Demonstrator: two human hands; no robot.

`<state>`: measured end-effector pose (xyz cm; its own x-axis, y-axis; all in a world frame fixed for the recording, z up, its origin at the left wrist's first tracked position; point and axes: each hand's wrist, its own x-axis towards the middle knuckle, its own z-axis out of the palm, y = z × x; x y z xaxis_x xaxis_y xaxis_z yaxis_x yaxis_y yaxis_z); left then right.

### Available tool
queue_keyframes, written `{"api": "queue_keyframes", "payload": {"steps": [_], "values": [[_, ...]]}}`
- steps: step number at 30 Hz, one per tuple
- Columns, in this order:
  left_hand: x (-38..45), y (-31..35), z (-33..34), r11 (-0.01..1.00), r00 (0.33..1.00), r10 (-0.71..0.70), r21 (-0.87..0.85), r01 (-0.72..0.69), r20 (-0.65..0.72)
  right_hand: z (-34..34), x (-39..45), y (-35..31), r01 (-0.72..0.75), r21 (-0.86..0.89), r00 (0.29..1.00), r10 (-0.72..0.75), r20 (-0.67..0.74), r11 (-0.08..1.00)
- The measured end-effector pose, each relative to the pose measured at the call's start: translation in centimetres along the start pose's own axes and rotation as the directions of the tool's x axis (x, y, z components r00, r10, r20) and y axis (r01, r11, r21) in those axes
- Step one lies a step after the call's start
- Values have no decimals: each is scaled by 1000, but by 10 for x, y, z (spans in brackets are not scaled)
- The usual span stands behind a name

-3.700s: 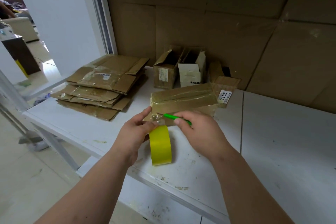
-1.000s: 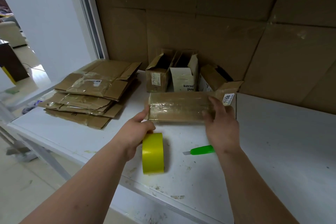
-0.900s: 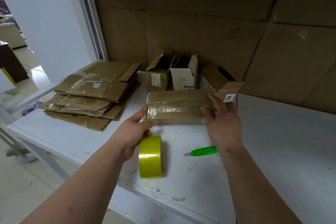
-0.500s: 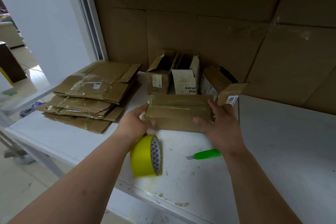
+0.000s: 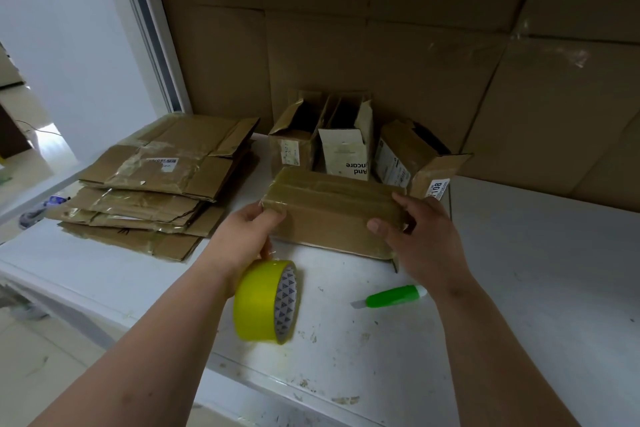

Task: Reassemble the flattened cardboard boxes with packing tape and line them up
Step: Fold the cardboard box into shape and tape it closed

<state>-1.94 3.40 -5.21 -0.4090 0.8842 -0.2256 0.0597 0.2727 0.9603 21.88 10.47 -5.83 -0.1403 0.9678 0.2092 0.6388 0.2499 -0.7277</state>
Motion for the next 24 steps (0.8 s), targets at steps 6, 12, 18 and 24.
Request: {"api": "queue_keyframes", "payload": {"steps": [6,12,18,24], "values": [[10,-8,-11,998,1000,-10,64,10,0,5,-4,-2,-5,117,999,0,45,993],[12,-12,-14,984,993,-120,-131,122,23,-2,-8,3,-101,383,963,-7,269,918],[-1,-9,-6,987,992,-122,-108,116,-45,14,-16,-5,-43,242,988,6,154,969],[-30,2,12,999,979,-20,52,9,205,36,-28,-25,16,134,999,-22,42,991]]}}
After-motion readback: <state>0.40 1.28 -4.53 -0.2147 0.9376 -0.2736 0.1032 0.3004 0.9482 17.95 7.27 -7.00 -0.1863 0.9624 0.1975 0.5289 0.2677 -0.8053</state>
